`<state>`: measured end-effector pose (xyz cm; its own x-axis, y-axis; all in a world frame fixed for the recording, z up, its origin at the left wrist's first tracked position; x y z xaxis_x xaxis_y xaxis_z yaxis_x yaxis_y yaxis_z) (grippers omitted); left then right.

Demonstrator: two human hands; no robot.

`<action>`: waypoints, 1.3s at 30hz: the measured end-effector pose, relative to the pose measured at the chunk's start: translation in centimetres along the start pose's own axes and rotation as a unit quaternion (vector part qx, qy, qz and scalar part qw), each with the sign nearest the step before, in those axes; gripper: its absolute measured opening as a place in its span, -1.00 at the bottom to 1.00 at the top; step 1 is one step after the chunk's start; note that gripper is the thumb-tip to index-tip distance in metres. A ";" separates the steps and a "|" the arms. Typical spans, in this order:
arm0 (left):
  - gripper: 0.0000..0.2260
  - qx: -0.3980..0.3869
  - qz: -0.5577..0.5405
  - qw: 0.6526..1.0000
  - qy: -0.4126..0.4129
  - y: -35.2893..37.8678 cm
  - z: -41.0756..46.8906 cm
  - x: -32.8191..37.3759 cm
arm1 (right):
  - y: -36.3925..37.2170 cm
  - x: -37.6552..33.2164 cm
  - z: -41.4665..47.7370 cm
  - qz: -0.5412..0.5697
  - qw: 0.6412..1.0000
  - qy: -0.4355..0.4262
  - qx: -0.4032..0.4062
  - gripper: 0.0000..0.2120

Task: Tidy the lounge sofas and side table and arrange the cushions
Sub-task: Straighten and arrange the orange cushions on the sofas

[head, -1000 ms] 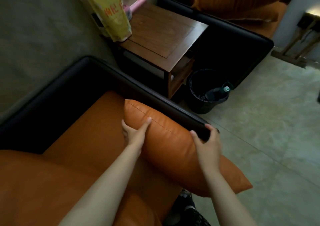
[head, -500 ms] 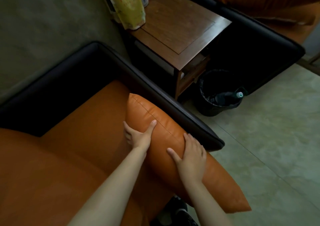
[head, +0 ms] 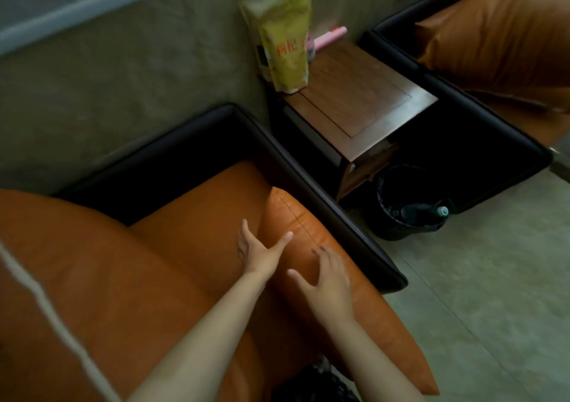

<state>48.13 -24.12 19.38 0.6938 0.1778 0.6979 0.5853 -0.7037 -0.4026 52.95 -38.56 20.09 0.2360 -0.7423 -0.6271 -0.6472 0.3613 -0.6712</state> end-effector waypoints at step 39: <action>-0.44 0.194 -0.042 0.969 0.148 -28.2 -2.8 -9.6 | 14.4 -20.5 -8.5 -0.006 0.965 -0.180 -0.189 -0.33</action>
<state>23.77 -7.88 25.74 0.5206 -0.0221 0.8535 0.7878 -0.3729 -0.4902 32.63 -22.93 26.70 0.4385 -0.4760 -0.7623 -0.8447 0.0713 -0.5305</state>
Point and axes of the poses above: each hand's wrist, its own z-axis towards the middle knuckle, its own y-axis out of the palm, x = y × z, the point moved 2 cm from there along z, towards the middle knuckle, and after that the axes turned 5 degrees about -x, right-handed, at the moved point
